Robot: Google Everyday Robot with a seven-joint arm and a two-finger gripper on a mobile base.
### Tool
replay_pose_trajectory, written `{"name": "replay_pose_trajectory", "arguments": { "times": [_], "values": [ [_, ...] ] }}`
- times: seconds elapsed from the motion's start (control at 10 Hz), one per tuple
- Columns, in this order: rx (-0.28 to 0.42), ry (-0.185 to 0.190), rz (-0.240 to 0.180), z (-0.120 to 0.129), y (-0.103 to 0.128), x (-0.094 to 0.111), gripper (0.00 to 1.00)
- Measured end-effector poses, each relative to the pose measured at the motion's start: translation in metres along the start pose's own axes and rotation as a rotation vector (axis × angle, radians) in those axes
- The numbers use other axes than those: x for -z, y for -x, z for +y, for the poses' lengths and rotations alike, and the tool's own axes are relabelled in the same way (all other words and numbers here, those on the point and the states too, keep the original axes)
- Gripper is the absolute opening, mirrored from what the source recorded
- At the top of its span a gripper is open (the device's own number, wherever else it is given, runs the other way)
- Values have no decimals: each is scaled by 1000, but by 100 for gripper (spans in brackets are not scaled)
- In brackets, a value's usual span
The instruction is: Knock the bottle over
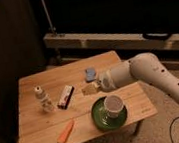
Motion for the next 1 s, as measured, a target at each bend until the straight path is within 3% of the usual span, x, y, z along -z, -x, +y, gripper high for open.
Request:
{"name": "replay_pose_trajectory", "arguments": {
  "times": [0.2,0.3,0.6,1.0],
  "values": [
    [2,68,31,-8,-16,-16,0],
    [-16,74,38,-4,-27,-24,0],
    [-75,43,19,39,-58,-39,0],
    [-129,39,-9,81,-93,-91,0]
  ]
}}
